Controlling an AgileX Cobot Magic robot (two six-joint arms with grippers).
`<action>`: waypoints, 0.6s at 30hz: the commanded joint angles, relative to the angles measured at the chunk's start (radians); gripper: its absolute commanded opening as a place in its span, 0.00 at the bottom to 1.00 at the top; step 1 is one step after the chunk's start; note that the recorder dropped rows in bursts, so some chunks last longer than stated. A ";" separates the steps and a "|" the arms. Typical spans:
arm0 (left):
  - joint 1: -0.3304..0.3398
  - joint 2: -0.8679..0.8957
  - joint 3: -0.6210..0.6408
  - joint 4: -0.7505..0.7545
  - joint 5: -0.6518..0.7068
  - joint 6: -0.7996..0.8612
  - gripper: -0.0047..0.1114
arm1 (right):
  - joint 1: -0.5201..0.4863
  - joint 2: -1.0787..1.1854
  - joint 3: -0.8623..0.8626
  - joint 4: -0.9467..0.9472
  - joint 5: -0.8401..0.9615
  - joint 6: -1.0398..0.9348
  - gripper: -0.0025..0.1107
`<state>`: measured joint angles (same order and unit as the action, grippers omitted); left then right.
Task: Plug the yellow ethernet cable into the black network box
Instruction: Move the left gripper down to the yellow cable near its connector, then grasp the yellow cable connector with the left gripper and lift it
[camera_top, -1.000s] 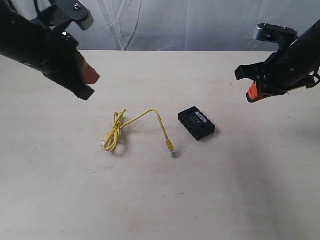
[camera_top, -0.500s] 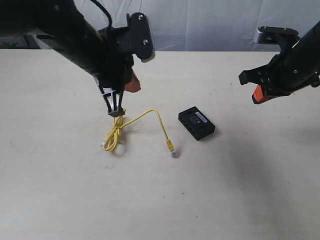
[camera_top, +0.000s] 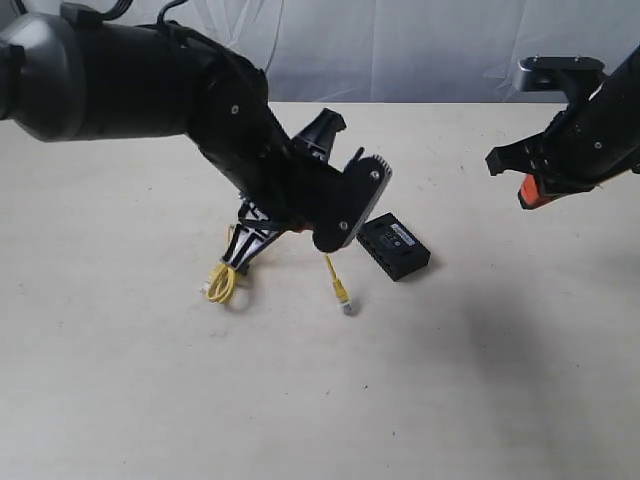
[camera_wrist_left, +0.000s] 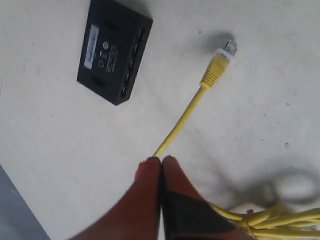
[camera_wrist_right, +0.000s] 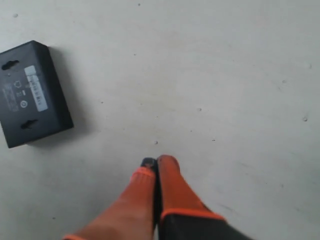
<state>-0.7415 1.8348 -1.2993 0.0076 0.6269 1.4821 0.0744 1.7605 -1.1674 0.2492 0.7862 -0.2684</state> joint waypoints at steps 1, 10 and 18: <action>-0.028 -0.001 -0.007 -0.028 0.017 0.141 0.04 | -0.003 -0.006 -0.004 -0.026 -0.010 0.018 0.02; -0.058 0.087 -0.007 -0.028 0.001 0.238 0.04 | -0.003 -0.006 -0.004 -0.024 -0.020 0.018 0.02; -0.185 0.115 -0.007 0.488 -0.035 -0.235 0.04 | -0.003 -0.006 -0.004 -0.014 -0.022 0.018 0.02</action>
<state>-0.9007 1.9322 -1.3031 0.3783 0.5900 1.3537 0.0744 1.7605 -1.1674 0.2370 0.7699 -0.2500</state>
